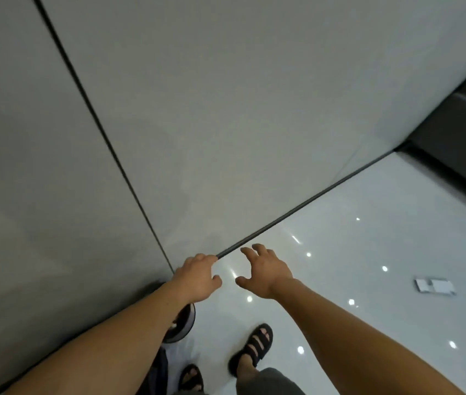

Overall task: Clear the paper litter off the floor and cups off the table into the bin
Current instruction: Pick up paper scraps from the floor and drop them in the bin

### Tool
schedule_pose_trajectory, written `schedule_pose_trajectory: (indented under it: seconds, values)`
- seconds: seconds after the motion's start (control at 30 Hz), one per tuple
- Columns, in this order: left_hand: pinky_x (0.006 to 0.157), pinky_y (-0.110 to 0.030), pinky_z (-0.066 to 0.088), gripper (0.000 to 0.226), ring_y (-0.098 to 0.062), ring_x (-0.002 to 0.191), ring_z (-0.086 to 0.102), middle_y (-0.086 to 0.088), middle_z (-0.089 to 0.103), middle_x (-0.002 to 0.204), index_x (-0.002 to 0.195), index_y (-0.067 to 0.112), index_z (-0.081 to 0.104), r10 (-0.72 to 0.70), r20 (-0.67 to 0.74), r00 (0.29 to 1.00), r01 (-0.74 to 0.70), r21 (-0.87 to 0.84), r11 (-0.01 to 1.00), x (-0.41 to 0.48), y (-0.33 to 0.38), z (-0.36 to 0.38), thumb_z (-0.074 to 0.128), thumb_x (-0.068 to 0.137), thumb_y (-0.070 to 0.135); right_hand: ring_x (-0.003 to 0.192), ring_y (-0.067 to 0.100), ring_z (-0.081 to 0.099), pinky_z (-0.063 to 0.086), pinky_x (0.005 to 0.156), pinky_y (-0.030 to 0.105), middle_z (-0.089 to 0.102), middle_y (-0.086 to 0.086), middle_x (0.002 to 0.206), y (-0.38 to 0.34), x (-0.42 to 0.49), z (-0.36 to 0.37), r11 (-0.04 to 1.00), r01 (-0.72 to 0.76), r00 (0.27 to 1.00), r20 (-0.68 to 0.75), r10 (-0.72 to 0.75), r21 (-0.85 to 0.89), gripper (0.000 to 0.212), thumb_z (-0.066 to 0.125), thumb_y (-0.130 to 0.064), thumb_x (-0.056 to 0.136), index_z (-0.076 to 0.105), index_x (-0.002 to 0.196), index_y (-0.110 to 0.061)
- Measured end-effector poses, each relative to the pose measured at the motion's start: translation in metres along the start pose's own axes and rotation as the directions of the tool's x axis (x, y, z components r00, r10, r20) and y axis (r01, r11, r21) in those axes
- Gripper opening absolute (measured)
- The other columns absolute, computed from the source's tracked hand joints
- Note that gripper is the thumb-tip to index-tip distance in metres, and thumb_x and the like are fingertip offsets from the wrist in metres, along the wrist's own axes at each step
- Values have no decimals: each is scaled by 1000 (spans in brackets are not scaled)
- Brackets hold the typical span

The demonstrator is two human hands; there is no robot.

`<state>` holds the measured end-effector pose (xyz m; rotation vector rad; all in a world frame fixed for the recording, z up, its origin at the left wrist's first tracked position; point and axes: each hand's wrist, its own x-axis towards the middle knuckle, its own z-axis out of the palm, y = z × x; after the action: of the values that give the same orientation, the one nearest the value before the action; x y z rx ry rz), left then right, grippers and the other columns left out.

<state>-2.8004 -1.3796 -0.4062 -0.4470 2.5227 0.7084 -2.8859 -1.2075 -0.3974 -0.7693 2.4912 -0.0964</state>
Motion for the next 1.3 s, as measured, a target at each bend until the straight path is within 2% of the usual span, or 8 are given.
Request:
schedule_pose_trajectory:
  seconds: [0.33,0.57,0.77,0.93,1.3]
  values:
    - [110,-42,33,61,-23,137,30,-1,33,151,147,25,31,289,108,951,-308,285,908,15,218,33,48,92,44,141,30,27,39,106,46,17,5,160,178,-116,-4,930,-296,940,-108,325,219,82,54,-62,85,19,152,-30]
    - [111,-41,33,60,-21,137,31,1,32,152,147,25,31,432,212,876,-480,305,823,19,403,118,50,93,42,141,29,28,37,106,47,18,5,159,344,-208,-7,833,-452,851,-126,509,319,82,54,-62,86,19,152,-29]
    - [111,-42,31,60,-21,138,31,1,32,152,147,24,31,491,324,809,-584,342,737,22,519,167,49,93,43,138,30,31,37,104,46,22,6,157,451,-268,-10,718,-573,742,-121,659,396,80,53,-62,86,21,152,-28]
    - [111,-43,31,60,-22,137,31,0,31,152,147,23,31,500,398,769,-630,342,697,52,587,191,50,93,41,136,30,32,38,101,46,23,7,156,518,-286,-5,626,-645,676,-54,734,438,79,53,-60,87,21,152,-27]
    - [108,-39,34,63,-24,137,32,-2,30,152,148,23,29,521,516,680,-712,295,637,187,758,229,49,92,42,136,29,31,41,100,44,22,5,156,688,-271,-47,478,-756,554,48,831,447,78,52,-59,88,22,151,-25]
